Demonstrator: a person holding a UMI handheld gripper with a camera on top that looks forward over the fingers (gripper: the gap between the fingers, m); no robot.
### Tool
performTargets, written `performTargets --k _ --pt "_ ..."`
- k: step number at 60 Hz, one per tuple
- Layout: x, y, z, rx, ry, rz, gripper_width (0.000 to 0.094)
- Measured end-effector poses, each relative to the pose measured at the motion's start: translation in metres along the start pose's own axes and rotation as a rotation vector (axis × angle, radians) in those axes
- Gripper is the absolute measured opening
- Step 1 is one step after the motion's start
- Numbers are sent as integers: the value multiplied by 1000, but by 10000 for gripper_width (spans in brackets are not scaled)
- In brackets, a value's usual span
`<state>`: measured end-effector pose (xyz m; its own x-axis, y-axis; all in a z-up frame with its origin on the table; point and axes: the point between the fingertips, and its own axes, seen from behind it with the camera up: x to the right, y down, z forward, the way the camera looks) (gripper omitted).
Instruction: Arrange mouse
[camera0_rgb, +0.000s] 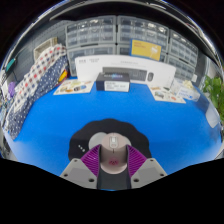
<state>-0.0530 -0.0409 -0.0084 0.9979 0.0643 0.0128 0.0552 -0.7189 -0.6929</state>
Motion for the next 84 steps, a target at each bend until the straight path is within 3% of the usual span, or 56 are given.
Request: performTargets --k 9,10,12,29,36,61,84 --pt "0 3 3 27 15 1 342" --pt "-1 3 3 31 17 0 409" --pt "0 3 4 31 20 3 373" --pt "1 3 6 25 16 43 489" --pt "14 1 -2 -5 84 20 880" --pt "-42 -55 -144 169 49 69 865" --pt "-103 -39 -223 223 4 53 860"
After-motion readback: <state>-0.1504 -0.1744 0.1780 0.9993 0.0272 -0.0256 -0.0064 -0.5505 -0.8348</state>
